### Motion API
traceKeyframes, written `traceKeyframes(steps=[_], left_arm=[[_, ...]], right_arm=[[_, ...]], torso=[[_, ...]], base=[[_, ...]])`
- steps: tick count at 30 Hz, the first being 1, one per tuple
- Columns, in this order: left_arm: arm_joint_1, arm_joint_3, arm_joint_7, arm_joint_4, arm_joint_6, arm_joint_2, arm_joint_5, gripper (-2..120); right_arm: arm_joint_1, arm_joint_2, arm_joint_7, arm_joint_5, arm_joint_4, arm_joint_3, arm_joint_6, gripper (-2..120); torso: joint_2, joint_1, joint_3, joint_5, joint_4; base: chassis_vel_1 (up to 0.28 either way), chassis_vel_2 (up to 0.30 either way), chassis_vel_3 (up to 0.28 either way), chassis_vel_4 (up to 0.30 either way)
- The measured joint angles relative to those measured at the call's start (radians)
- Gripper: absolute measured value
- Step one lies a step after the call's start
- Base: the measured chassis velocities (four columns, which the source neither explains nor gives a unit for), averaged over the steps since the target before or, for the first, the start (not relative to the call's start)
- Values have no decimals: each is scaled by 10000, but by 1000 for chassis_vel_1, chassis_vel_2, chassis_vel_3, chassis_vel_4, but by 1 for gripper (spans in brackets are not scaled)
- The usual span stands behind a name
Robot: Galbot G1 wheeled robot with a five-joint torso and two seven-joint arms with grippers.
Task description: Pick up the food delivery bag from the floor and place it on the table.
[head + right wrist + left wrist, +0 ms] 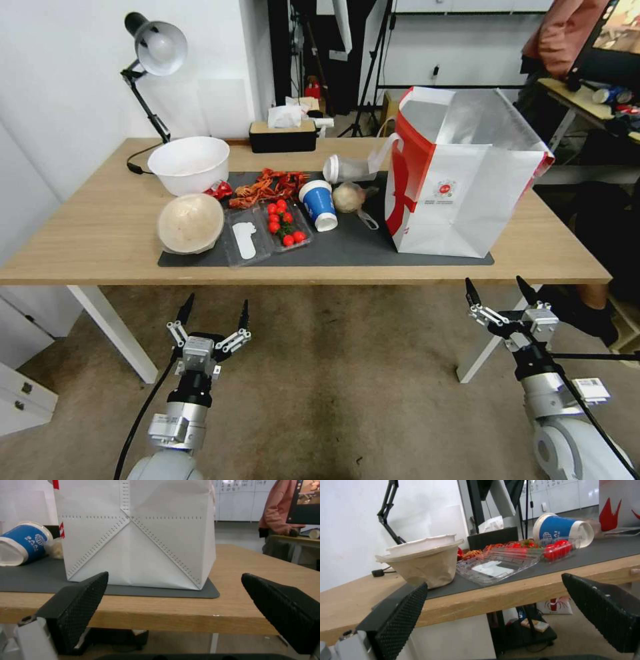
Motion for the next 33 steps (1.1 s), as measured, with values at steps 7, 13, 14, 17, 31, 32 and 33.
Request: traceKeyframes(steps=[7,13,14,17,31,32,33], left_arm=[[3,-2,3,1,-1,0,5,100],[4,-2,5,2,-1,0,10,100],[4,-2,5,2,-1,0,10,100],[4,-2,5,2,-1,0,13,100],[4,-2,6,2,-1,0,15,100],[4,-2,6,2,-1,0,15,100],[4,-2,6,2,-1,0,16,100]], right_arm=[[1,-6,-5,0,4,6,4,100],[4,-9,-5,0,9,10,8,100],[4,-9,-5,0,9,10,8,100],[3,-9,-5,0,12,10,12,100],[4,-10,-5,8,17,11,19,100],[4,-10,-5,8,17,11,19,100],[4,-10,-5,9,17,11,19,100]], torso=[[0,0,0,0,0],[0,-1,1,0,0],[0,-1,1,0,0],[0,0,0,0,0],[0,0,0,0,0],[0,0,0,0,0],[0,0,0,0,0]], base=[[0,0,0,0],[0,0,0,0],[0,0,0,0],[0,0,0,0],[0,0,0,0],[0,0,0,0],[0,0,0,0]])
